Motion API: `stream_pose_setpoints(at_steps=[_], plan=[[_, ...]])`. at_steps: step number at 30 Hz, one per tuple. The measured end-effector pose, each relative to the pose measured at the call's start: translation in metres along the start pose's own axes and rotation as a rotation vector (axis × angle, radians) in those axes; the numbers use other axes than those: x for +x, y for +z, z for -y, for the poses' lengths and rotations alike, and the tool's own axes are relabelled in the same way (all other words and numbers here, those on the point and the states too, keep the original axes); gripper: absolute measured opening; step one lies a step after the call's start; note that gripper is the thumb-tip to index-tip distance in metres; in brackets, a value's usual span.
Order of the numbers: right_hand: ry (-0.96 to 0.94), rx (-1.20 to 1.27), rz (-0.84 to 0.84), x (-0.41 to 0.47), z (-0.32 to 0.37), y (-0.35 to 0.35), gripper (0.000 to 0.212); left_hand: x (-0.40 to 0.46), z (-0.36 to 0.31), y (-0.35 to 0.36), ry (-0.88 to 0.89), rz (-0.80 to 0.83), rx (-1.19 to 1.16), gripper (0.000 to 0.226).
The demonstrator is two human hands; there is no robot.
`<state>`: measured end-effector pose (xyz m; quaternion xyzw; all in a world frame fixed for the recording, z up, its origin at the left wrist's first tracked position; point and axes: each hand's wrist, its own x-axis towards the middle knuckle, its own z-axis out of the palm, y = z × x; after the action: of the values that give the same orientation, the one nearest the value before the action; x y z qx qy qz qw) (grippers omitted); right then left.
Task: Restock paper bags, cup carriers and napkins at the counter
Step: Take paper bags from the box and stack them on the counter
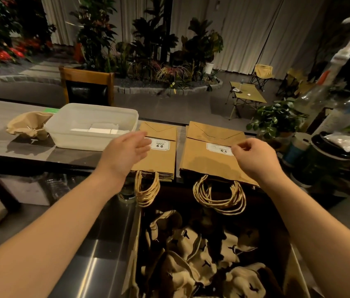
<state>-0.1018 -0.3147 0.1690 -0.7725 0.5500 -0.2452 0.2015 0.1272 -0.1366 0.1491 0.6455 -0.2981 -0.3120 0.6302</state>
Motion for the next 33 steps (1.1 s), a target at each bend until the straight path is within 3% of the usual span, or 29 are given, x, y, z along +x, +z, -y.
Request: stream_pose_setpoints(at_steps=[5, 7, 9, 12, 17, 23, 26, 33], plan=[[0.241, -0.174, 0.115, 0.013, -0.045, -0.001, 0.034, 0.002, -0.02, 0.061, -0.19, 0.198, -0.014, 0.056], [0.297, -0.207, 0.145, 0.017, -0.057, 0.002, 0.045, 0.003, -0.024, 0.082, -0.226, 0.249, 0.015, 0.051], [0.312, -0.217, 0.18, 0.018, -0.061, 0.0, 0.044, 0.009, -0.024, 0.101, -0.261, 0.248, 0.058, 0.044], [0.312, -0.179, 0.204, 0.021, -0.066, 0.002, 0.043, 0.019, -0.021, 0.12, -0.343, 0.234, 0.159, 0.068], [0.338, -0.034, 0.238, 0.026, -0.073, 0.002, 0.037, 0.023, -0.012, 0.139, -0.424, 0.183, 0.221, 0.077], [0.303, -0.03, 0.173, 0.027, -0.082, -0.005, 0.032, 0.024, -0.011, 0.148, -0.437, 0.162, 0.212, 0.078], [0.33, 0.069, 0.198, 0.029, -0.082, -0.005, 0.03, 0.024, -0.009, 0.15, -0.435, 0.141, 0.221, 0.076], [0.331, 0.038, 0.238, 0.037, -0.083, 0.001, 0.033, 0.026, -0.008, 0.153, -0.439, 0.063, 0.233, 0.07]])
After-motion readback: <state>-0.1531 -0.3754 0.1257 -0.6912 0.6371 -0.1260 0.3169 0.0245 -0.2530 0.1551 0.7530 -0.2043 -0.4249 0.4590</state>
